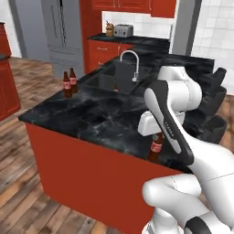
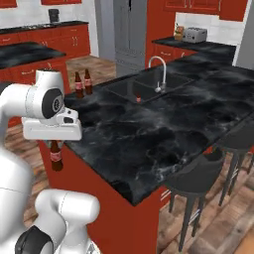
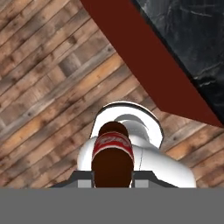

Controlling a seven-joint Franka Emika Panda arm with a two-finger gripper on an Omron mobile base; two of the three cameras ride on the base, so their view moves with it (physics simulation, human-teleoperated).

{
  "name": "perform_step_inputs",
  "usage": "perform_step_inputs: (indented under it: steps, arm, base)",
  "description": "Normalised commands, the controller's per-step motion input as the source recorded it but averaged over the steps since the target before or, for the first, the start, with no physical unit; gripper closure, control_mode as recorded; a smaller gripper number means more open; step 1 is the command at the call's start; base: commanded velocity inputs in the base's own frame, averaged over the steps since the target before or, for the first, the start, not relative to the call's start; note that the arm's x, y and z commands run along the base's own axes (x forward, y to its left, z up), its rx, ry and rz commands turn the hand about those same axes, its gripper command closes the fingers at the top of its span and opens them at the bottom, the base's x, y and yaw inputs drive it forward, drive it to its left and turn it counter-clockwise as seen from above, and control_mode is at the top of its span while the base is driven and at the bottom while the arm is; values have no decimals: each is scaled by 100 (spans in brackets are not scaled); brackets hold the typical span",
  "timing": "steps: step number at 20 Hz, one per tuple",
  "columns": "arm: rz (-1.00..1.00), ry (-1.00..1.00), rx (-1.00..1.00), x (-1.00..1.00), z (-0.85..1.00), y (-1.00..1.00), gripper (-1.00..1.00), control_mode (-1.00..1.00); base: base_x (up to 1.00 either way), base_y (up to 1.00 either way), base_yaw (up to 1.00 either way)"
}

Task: Place the large bottle from the dining counter next to the other large bottle outside the sink, and place the small bottle from the dining counter next to the other small bottle inside the sink.

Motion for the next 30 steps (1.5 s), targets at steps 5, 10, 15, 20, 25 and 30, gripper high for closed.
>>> perform_step_inputs:
  steps: [5,10,15,20,25,30]
  arm:
    - [0,0,0,0,0,0,100,100]
    - [0,0,0,0,0,0,100,100]
    - [0,0,0,0,0,0,100,100]
    - [0,0,0,0,0,0,100,100]
    - [0,0,0,0,0,0,100,100]
    - [0,0,0,0,0,0,100,100]
  base:
    - [4,100,-39]
    - [-35,100,-29]
    - [-1,100,-36]
    - [7,100,-39]
    - [2,100,-39]
    - [0,100,-39]
